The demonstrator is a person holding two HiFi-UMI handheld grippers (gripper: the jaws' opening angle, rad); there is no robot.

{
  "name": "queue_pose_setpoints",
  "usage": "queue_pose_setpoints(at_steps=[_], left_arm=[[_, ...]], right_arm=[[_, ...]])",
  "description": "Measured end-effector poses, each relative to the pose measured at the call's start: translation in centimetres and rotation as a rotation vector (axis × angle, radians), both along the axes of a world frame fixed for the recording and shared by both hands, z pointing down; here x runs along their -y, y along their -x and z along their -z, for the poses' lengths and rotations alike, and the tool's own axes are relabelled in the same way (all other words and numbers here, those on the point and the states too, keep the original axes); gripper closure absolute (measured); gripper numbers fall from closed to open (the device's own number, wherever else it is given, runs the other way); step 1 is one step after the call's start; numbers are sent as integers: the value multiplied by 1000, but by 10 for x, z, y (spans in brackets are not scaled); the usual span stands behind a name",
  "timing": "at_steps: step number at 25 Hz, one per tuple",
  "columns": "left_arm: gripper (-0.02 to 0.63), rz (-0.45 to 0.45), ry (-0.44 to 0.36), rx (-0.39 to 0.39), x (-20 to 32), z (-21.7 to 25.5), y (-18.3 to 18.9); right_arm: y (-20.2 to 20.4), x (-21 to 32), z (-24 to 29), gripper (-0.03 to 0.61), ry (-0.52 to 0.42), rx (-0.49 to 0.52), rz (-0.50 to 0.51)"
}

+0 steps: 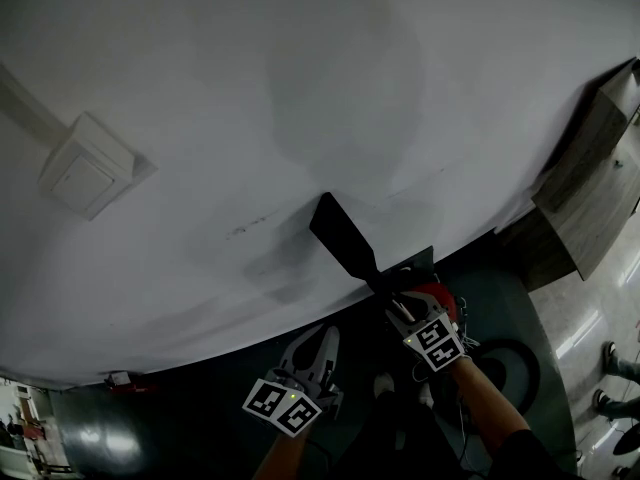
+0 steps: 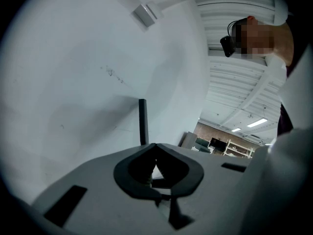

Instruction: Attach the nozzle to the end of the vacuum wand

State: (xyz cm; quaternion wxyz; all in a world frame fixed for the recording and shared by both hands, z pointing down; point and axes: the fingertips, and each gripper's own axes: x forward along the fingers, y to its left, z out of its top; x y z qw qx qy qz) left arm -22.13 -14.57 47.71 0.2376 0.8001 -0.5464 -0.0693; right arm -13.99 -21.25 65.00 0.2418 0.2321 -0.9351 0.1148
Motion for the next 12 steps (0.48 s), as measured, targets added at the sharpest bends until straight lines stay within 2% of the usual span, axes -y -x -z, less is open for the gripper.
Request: queue_pose_setpoints(at_steps=[7, 12], left_arm=[[610, -22, -22, 6, -3, 10, -13], [609, -42, -34, 24, -6, 18, -27]], right_arm=[[-9, -3, 25, 426, -22, 41, -17], [-22, -10, 54, 426, -9, 109, -50]])
